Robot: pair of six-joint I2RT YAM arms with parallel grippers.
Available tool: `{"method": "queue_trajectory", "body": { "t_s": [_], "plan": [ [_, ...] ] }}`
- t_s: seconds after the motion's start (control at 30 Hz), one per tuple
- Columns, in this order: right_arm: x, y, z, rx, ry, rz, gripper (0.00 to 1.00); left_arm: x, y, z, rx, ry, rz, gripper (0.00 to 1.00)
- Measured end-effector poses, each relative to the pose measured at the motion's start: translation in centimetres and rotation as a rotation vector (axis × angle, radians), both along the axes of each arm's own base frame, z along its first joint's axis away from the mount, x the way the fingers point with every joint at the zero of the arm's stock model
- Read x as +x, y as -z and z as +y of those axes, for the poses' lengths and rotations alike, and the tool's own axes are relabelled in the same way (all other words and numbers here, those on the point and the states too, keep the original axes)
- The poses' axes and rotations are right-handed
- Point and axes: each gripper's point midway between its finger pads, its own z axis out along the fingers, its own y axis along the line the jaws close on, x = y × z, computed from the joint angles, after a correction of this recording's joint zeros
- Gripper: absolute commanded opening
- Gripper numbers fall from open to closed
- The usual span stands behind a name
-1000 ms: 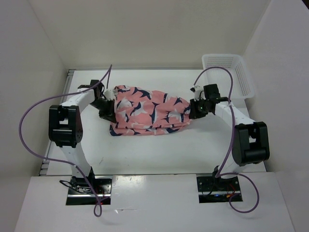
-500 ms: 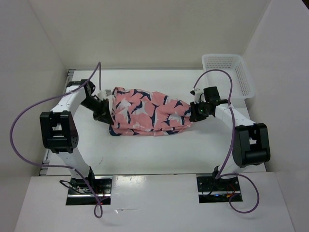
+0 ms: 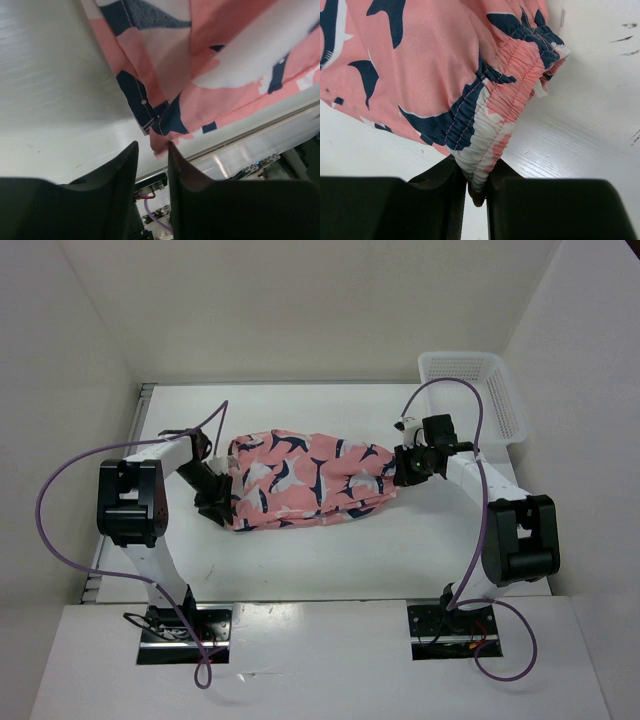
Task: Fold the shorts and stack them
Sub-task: Fold the shorts
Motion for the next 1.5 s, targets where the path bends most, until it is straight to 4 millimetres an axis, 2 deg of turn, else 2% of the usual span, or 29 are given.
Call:
{"method": "queue_trajectory", "body": {
  "t_s": [0.07,0.17,0.27,0.37,0.47,0.53,0.6,0.67,0.77,0.83,0.9,1.07,1.13,1.27,1.33,1.37,1.5],
  "plan": [
    [0.4,-0.4,-0.1,-0.006,-0.005,-0.017,0.00,-0.3,0.6,0.0,0.032,0.019,0.003,0.51],
    [0.8,-0.9,-0.1,-0.012,-0.013,-0.035,0.00,-0.8,1.0,0.0,0.061,0.047,0.009,0.58],
    [1.1,-1.2,-0.1,-0.013,-0.017,-0.044,0.00,0.1,0.6,0.4,0.091,0.056,-0.040,0.66],
    [1.1,-1.2,-0.1,-0.015,-0.020,-0.048,0.00,3.4,-1.3,1.2,0.118,0.031,-0.179,0.70],
    [1.2,-1.2,-0.1,-0.019,-0.027,-0.052,0.00,8.5,-4.4,1.7,0.138,0.013,-0.395,0.70],
    [1.3,-1.4,-0.1,-0.022,-0.031,-0.057,0.00,11.2,-6.0,1.2,0.145,0.022,-0.516,0.70],
    [1.4,-1.5,-0.1,-0.024,-0.034,-0.061,0.00,13.2,-6.7,-0.3,0.138,0.053,-0.602,0.70],
    [1.4,-1.5,-0.2,-0.026,-0.036,-0.065,0.00,14.3,-6.5,-2.0,0.136,0.093,-0.648,0.70],
    [1.5,-1.6,-0.2,-0.031,-0.037,-0.067,0.00,16.1,-4.9,-3.5,0.177,0.132,-0.681,0.70],
    [1.4,-1.5,-0.3,-0.036,-0.039,-0.065,0.00,17.7,-3.7,-3.1,0.226,0.130,-0.689,0.70],
    [1.4,-1.4,-0.4,-0.044,-0.038,-0.063,0.00,19.3,-2.9,-1.6,0.276,0.098,-0.702,0.72],
    [1.2,-1.5,-0.6,-0.054,-0.042,-0.062,0.00,21.4,-3.4,1.8,0.356,0.023,-0.747,0.75],
    [1.2,-1.5,-0.7,-0.057,-0.044,-0.063,0.00,22.5,-3.8,1.9,0.359,0.015,-0.774,0.76],
    [1.1,-1.6,-0.7,-0.061,-0.050,-0.066,0.00,24.3,-3.7,0.2,0.298,0.034,-0.806,0.76],
    [1.1,-1.5,-0.7,-0.064,-0.055,-0.065,0.00,24.4,-2.9,-1.0,0.242,0.054,-0.790,0.73],
    [1.1,-1.5,-0.7,-0.065,-0.057,-0.066,0.00,24.3,-2.3,-1.4,0.219,0.061,-0.777,0.62],
    [1.1,-1.5,-0.8,-0.068,-0.061,-0.068,0.00,23.4,0.2,-2.4,0.167,0.084,-0.706,0.31]
  ]
}}
